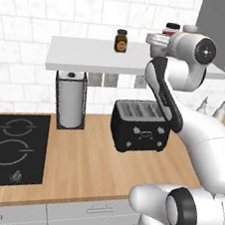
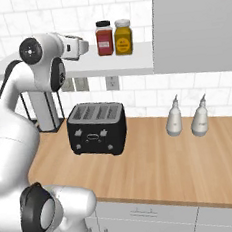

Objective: Gather all objects into one cabinet and sort the glasses and bowls to opposite sides.

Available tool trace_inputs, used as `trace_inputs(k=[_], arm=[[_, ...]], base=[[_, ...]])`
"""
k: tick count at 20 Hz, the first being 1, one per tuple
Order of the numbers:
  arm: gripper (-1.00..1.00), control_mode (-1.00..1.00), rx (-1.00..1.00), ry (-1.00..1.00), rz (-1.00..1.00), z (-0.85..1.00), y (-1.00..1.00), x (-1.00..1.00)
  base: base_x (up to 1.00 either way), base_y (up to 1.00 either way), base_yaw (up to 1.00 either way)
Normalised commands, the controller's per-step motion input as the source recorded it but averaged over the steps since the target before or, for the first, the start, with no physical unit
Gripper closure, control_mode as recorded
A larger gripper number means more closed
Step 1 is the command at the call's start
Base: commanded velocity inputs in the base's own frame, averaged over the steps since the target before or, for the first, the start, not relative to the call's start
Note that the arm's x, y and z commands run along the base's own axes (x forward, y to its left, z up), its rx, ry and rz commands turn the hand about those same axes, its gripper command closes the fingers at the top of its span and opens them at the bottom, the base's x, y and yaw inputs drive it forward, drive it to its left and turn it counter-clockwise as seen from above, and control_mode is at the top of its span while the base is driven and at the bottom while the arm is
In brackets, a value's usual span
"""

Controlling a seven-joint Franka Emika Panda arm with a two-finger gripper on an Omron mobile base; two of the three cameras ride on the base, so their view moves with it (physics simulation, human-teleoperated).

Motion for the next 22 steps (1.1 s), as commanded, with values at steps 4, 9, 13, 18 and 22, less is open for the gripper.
trace_inputs(k=[4, 9, 13, 18, 22], arm=[[1.00, -1.00, 0.03, 0.04, 0.00, 0.19, 0.00, -0.38], [1.00, -1.00, 0.01, -0.04, 0.00, 0.06, 0.00, -0.75], [1.00, -1.00, 0.00, -0.21, 0.00, 0.00, 0.06, -0.98], [1.00, -1.00, 0.00, -0.25, 0.00, 0.00, 0.05, -1.00], [1.00, -1.00, 0.00, -0.08, 0.00, 0.04, 0.01, -0.98]], base=[[0.00, 0.00, 0.00], [0.00, 0.00, 0.00], [0.00, 0.00, 0.00], [0.00, 0.00, 0.00], [0.00, 0.00, 0.00]])
